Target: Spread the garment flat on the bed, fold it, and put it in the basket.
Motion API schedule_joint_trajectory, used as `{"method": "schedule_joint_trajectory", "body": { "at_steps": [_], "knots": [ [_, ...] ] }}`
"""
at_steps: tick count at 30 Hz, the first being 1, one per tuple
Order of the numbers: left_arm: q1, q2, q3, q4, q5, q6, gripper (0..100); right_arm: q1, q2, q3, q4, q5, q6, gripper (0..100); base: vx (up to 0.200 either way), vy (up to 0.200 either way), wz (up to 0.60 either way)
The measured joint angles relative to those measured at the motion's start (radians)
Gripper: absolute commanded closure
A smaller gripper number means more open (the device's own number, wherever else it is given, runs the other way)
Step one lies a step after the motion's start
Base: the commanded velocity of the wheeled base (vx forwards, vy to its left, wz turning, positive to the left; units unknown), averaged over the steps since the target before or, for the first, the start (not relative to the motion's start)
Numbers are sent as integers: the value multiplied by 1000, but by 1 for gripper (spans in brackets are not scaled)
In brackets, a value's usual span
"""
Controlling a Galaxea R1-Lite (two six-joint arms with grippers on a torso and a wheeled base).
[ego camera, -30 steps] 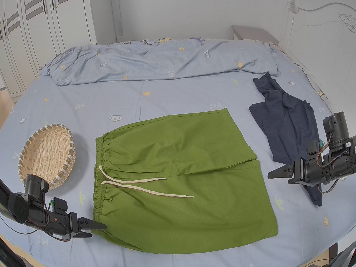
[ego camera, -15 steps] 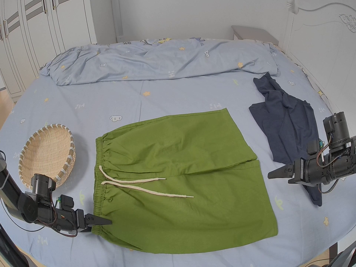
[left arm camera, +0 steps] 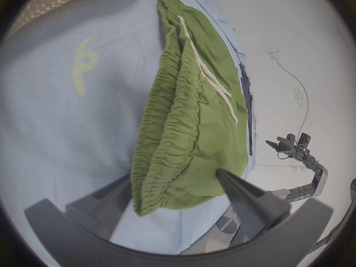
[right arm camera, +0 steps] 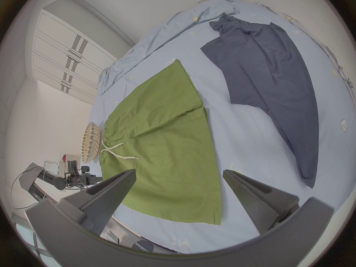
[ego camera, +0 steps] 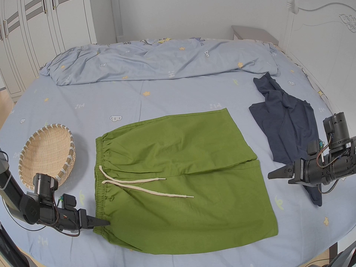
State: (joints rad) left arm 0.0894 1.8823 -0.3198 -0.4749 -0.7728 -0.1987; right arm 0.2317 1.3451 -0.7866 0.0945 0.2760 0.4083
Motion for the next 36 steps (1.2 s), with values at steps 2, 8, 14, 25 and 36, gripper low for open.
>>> {"method": "schedule_joint_trajectory", "body": {
  "at_steps": [2,8,14,25,36],
  "knots": [
    [8,-7,8,0,1,0,100,0,0,0,0,0,0,0,0,0,0],
    [34,-47,69,0,5,4,100,0,-1,0,-1,-1,1,0,0,0,0],
    [71,-115,131,3,5,8,100,0,-11,24,1,1,-1,0,0,0,0],
    [156,-152,193,90,6,175,100,-9,-21,190,0,123,-37,0,0,0,0],
    [202,-121,188,88,6,181,100,-98,95,302,-14,277,-205,0,0,0,0]
  ]
}}
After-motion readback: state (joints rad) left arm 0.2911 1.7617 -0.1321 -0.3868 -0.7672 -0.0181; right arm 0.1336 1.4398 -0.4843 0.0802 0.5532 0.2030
